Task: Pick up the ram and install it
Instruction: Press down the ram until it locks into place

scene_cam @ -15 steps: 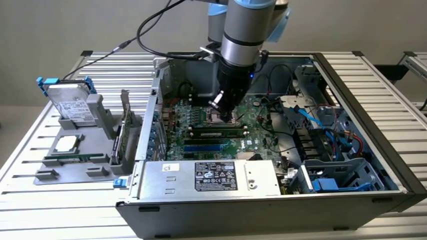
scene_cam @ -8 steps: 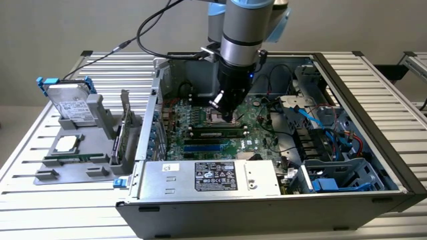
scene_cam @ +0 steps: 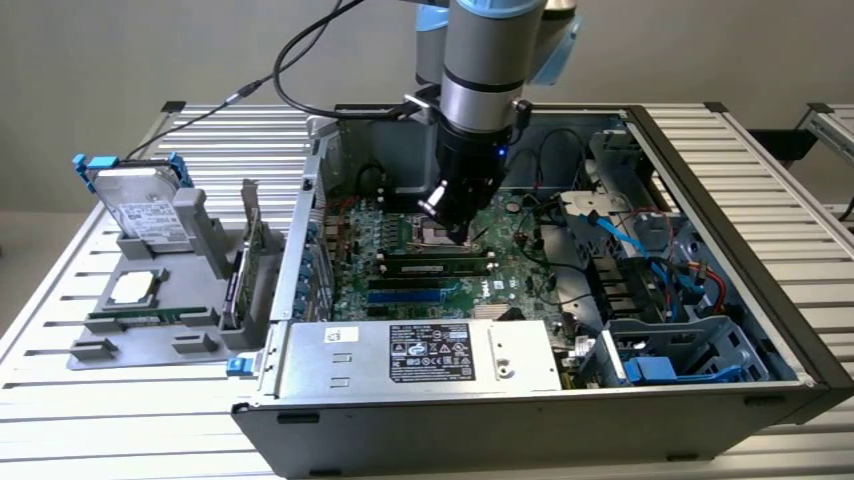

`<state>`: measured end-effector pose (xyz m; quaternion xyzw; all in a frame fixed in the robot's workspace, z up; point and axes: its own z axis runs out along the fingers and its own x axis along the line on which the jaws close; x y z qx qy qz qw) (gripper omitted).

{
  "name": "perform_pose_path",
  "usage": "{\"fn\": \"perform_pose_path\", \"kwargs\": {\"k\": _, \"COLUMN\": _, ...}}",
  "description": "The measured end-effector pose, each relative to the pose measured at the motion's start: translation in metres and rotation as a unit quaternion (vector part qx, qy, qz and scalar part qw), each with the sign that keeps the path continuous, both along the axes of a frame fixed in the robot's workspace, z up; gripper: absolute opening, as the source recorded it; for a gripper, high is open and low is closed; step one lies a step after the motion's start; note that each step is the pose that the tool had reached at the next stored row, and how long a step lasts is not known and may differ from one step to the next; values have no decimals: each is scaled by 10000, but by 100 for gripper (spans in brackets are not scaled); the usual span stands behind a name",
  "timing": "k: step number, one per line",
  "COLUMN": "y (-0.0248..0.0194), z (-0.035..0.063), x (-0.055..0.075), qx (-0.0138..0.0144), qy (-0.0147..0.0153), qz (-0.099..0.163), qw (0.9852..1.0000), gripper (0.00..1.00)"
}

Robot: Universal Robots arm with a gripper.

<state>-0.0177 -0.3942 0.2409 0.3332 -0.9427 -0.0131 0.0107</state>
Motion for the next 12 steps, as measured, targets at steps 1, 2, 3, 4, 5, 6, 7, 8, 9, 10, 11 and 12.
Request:
{"fn": "perform_pose_path", "kwargs": {"k": 1, "y": 0, "z": 0, "x": 0, "qx": 0, "qy": -12, "qz": -49, "qw": 10000, "gripper": 10}}
{"fn": "perform_pose_path", "kwargs": {"k": 2, "y": 0, "z": -1, "x": 0, "qx": 0, "qy": -22, "qz": -100, "qw": 9999, "gripper": 10}}
{"fn": "perform_pose_path", "kwargs": {"k": 3, "y": 0, "z": -2, "x": 0, "qx": 0, "qy": -33, "qz": -155, "qw": 9999, "gripper": 10}}
{"fn": "perform_pose_path", "kwargs": {"k": 4, "y": 0, "z": -2, "x": 0, "qx": -1, "qy": -42, "qz": -207, "qw": 9998, "gripper": 10}}
{"fn": "perform_pose_path", "kwargs": {"k": 5, "y": 0, "z": -3, "x": 0, "qx": -1, "qy": -53, "qz": -267, "qw": 9996, "gripper": 10}}
{"fn": "perform_pose_path", "kwargs": {"k": 6, "y": 0, "z": -4, "x": 0, "qx": -1, "qy": -63, "qz": -325, "qw": 9995, "gripper": 10}}
{"fn": "perform_pose_path", "kwargs": {"k": 7, "y": 0, "z": -5, "x": 0, "qx": -1, "qy": -73, "qz": -381, "qw": 9992, "gripper": 10}}
{"fn": "perform_pose_path", "kwargs": {"k": 8, "y": 0, "z": -5, "x": 0, "qx": -1, "qy": -83, "qz": -440, "qw": 9990, "gripper": 10}}
{"fn": "perform_pose_path", "kwargs": {"k": 9, "y": 0, "z": -6, "x": 0, "qx": 0, "qy": -93, "qz": -499, "qw": 9987, "gripper": 10}}
{"fn": "perform_pose_path", "kwargs": {"k": 10, "y": 0, "z": -7, "x": 0, "qx": -1, "qy": -103, "qz": -558, "qw": 9984, "gripper": 10}}
{"fn": "perform_pose_path", "kwargs": {"k": 11, "y": 0, "z": -8, "x": 0, "qx": -1, "qy": -113, "qz": -618, "qw": 9980, "gripper": 10}}
{"fn": "perform_pose_path", "kwargs": {"k": 12, "y": 0, "z": -8, "x": 0, "qx": -1, "qy": -123, "qz": -676, "qw": 9976, "gripper": 10}}
